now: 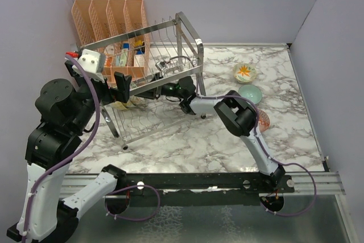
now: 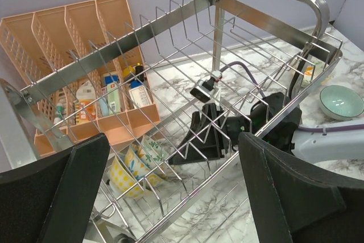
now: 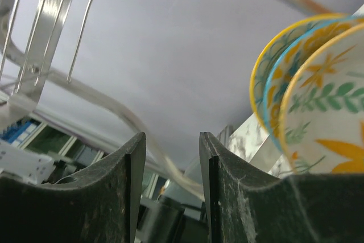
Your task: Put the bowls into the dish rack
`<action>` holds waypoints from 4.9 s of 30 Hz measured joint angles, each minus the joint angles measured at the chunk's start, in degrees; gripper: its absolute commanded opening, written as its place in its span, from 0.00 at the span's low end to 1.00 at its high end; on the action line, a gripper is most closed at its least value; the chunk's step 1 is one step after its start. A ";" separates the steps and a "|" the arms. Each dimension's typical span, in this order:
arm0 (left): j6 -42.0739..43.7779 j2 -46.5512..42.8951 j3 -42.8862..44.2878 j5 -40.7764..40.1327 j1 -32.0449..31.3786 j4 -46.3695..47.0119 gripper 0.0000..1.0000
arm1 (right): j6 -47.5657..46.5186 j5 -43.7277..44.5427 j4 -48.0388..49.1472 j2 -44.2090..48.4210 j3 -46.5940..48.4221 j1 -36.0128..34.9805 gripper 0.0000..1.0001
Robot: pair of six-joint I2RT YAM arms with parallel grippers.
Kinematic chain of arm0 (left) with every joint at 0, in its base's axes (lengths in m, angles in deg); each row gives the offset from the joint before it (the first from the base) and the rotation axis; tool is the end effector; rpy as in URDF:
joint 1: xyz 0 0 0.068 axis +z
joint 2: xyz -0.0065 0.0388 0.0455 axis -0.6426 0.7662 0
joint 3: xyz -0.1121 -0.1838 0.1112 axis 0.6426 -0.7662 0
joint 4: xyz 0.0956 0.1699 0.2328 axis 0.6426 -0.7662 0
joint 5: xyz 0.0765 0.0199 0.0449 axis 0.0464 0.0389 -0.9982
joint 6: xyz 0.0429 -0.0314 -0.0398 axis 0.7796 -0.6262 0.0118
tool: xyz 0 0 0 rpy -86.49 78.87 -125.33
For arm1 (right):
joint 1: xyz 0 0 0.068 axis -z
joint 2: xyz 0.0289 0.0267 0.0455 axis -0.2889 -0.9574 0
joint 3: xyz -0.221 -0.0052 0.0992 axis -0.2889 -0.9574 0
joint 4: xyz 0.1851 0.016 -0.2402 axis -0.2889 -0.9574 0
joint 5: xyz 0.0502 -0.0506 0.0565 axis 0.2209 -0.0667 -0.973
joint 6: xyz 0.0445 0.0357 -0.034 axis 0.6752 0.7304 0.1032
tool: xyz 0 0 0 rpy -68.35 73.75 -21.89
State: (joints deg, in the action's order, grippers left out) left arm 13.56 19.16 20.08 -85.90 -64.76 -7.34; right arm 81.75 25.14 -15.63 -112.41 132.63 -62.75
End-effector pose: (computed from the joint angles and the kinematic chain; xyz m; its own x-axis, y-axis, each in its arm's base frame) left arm 0.1557 -0.0647 0.5147 -0.0518 0.0057 -0.9986 0.3019 0.9533 -0.0102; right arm 0.3565 0.4154 0.1396 -0.9123 0.1635 -0.3756 -0.4029 -0.1927 0.8947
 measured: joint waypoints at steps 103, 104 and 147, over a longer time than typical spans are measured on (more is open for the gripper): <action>-4.42 -3.19 -10.12 1.60 -0.07 3.34 0.99 | -68.65 57.33 -89.20 17.73 5.44 29.55 0.79; -4.42 -3.19 -10.34 1.57 -0.07 3.41 0.99 | -68.85 57.77 -89.18 17.46 5.44 29.55 0.78; -3.87 -6.05 -5.99 -4.35 -0.09 3.61 0.99 | -71.28 56.08 -77.26 33.16 -11.74 29.57 0.01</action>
State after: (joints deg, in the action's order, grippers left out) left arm 9.69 13.10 14.10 -90.25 -64.85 -3.73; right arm 10.48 81.22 -92.89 -79.26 120.90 -33.17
